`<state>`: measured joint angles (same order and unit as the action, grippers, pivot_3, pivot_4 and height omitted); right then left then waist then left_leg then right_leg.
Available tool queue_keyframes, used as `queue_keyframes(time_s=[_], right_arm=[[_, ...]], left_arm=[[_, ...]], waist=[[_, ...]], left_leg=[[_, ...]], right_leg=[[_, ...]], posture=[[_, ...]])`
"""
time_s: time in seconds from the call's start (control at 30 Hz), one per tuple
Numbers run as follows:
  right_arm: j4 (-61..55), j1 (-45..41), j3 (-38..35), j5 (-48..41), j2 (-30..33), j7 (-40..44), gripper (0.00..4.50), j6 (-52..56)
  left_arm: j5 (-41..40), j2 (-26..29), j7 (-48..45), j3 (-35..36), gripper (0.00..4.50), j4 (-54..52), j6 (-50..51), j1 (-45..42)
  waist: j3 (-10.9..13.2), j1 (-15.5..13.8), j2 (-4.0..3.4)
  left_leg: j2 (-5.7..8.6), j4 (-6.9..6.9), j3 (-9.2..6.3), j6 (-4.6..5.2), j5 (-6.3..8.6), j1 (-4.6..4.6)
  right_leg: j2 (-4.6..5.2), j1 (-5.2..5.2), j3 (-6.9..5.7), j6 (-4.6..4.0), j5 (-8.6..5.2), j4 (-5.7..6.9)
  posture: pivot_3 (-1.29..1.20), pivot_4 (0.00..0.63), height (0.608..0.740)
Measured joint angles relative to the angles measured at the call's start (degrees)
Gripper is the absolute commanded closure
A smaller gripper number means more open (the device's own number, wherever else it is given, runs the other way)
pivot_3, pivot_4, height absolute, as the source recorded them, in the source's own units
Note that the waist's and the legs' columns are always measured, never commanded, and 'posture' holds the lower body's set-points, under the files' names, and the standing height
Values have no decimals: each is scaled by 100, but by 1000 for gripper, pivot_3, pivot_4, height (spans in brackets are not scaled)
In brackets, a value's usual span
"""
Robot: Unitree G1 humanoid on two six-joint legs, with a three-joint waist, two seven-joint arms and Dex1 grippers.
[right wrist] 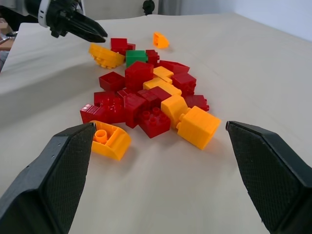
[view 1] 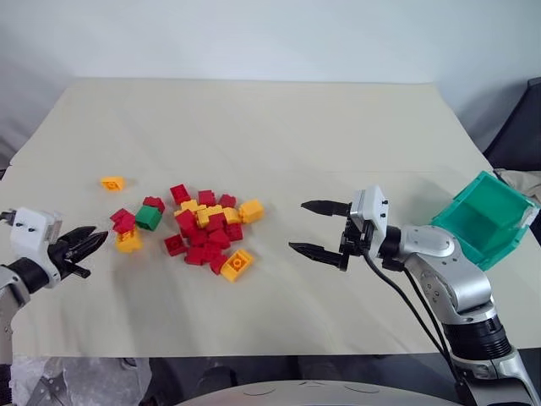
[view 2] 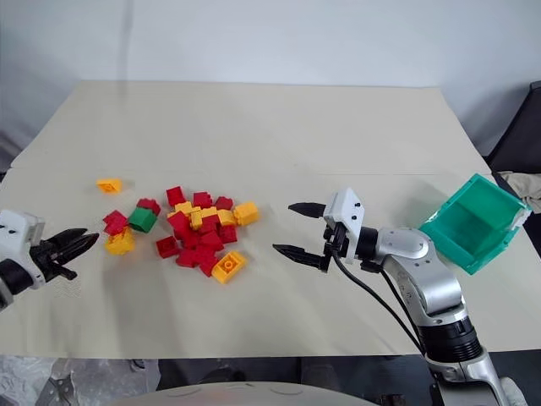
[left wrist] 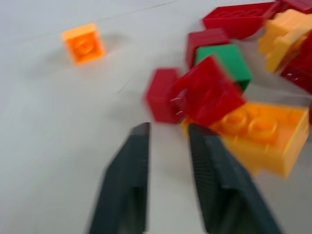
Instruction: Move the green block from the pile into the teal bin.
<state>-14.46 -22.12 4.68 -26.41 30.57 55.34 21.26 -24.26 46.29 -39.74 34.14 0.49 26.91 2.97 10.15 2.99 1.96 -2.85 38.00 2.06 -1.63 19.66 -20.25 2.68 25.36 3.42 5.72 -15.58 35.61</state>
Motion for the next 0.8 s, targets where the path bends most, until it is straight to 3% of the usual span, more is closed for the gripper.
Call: queue_keyframes(time_s=[0.23,0.47,0.63,0.67,0.8], right_arm=[[165,-75,17,5,-32,82,0,-19],[178,-126,47,61,-70,128,0,-117],[176,-120,65,77,-95,125,0,-122],[192,-97,49,106,-89,104,0,-121],[173,-117,86,127,-141,48,0,-120]], left_arm=[[-374,-4,-232,363,19,-496,367,518],[-404,321,-248,41,19,-829,635,-43],[-298,767,309,-742,19,-1252,1868,-661],[-160,1003,402,-1309,19,-1281,2316,-1008],[85,1240,543,-2378,19,-1229,3077,-2158]], waist=[[1,-10,-1],[1,-3,-2],[4,29,-7],[5,28,-5],[8,-20,-8]], left_leg=[[2,0,0,-4,-3,3],[10,1,3,-6,-4,2],[12,2,2,-4,-2,3],[11,5,3,-4,-2,-5],[14,8,10,-11,-5,-8]], right_leg=[[2,2,-3,-4,-2,0],[-4,2,-4,-5,-2,0],[-9,4,12,2,1,8],[-16,8,4,3,1,14],[-21,10,-2,2,1,5]], posture=[[0,150,740],[0,150,740],[0,150,740],[0,150,740],[0,150,740]])
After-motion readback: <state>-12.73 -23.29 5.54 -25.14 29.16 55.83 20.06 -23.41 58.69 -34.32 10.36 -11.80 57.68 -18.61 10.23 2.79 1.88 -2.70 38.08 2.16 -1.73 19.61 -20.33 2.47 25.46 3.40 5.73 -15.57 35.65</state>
